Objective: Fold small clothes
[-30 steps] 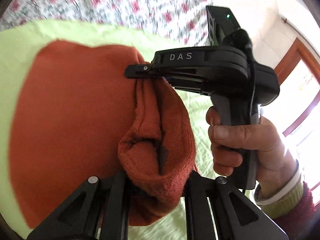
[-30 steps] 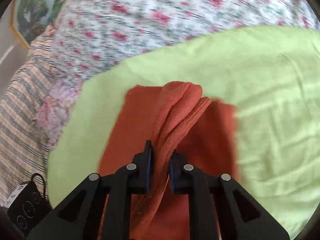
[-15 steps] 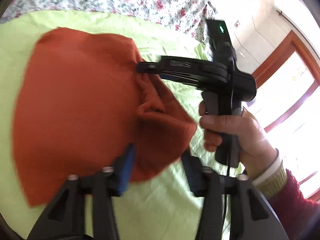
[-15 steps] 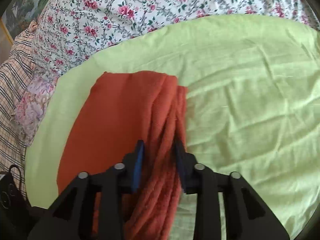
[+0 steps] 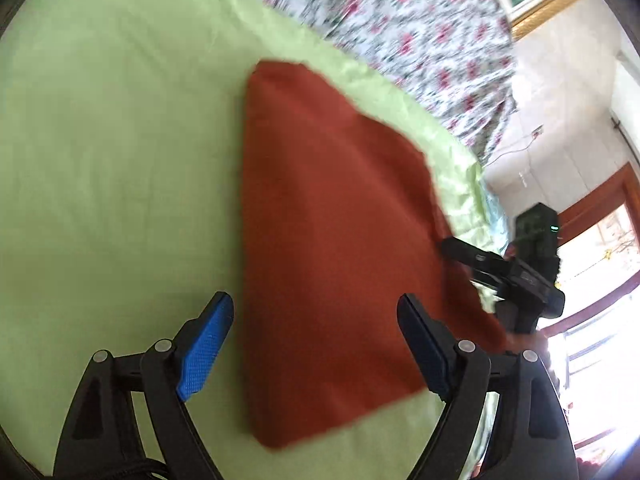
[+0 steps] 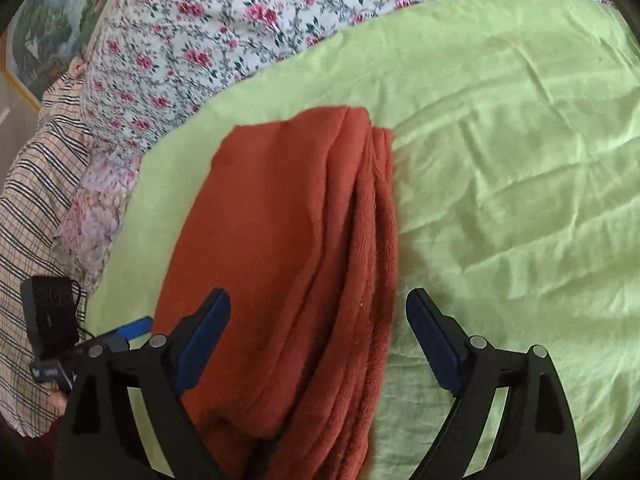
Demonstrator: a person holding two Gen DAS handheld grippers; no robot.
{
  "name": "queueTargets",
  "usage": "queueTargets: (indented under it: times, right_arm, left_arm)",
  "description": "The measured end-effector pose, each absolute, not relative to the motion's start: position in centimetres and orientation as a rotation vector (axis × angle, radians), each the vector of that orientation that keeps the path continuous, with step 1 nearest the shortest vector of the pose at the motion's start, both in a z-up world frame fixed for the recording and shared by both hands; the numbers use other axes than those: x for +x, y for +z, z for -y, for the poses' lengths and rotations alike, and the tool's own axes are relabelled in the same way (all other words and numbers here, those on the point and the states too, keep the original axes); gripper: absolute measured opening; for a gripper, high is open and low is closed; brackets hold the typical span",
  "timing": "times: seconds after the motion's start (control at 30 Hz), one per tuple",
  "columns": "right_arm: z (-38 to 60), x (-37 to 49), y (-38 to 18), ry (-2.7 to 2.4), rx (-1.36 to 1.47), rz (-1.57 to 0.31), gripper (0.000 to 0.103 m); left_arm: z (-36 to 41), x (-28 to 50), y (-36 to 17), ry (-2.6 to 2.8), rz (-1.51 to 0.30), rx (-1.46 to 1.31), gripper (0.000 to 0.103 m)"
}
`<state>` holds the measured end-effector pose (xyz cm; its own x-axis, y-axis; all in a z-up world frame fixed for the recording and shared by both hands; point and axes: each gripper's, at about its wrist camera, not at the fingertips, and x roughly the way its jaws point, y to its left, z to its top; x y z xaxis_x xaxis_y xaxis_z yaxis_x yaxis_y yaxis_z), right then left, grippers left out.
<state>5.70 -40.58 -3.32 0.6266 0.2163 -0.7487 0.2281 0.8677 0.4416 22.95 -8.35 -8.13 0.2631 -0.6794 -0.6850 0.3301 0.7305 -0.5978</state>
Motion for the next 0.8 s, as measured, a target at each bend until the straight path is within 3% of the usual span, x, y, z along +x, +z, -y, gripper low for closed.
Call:
queueTargets:
  times: [0.07, 0.13, 0.2, 0.23, 0.27, 0.3, 0.33, 0.37, 0.53, 0.8]
  right_arm:
    - [40.7, 6.2, -4.1, -0.004, 0.564, -0.92, 0.086]
    - [40.9, 6.4, -4.8, 0.025, 0.608, -0.925, 0.07]
    - [41.2, 6.5, -5.4, 0.047, 0.645, -0.92, 0.069]
    - [41.2, 6.6, -5.5, 0.051, 0.643, -0.924, 0.064]
    - [41.1, 6.7, -5.6, 0.045, 0.633, -0.933, 0.057]
    - [41.0, 6.9, -5.7, 0.056, 0.642, -0.945, 0.041]
    - [40.8, 6.9, -5.7, 0.068, 0.655, -0.946, 0.031]
    - [40.2, 6.8, -5.3, 0.066, 0.637, -0.938, 0.028]
    - [36.6, 6.5, -2.9, 0.112, 0.557, -0.905, 0.023]
    - [25.0, 7.6, -2.6, 0.387, 0.56, -0.877, 0.023]
  left_arm:
    - [9.0, 24.2, -9.2, -0.718, -1.142, -0.383, 0.085]
    - [9.7, 24.8, -8.9, -0.753, -1.107, -0.375, 0.085]
    - [11.2, 25.6, -9.3, -0.806, -1.131, -0.346, 0.066]
    - [11.5, 25.6, -9.7, -0.79, -1.138, -0.323, 0.047]
    - [11.9, 25.8, -10.1, -0.785, -1.152, -0.308, 0.036]
    - [12.1, 25.9, -10.2, -0.789, -1.152, -0.313, 0.032]
    - [12.1, 25.7, -9.9, -0.786, -1.142, -0.312, 0.028]
    - [11.9, 25.4, -9.3, -0.784, -1.123, -0.307, 0.025]
    - [9.1, 21.7, -5.8, -0.776, -1.018, -0.285, 0.023]
    - [-4.5, 13.3, -2.5, -0.604, -0.912, -0.359, 0.023]
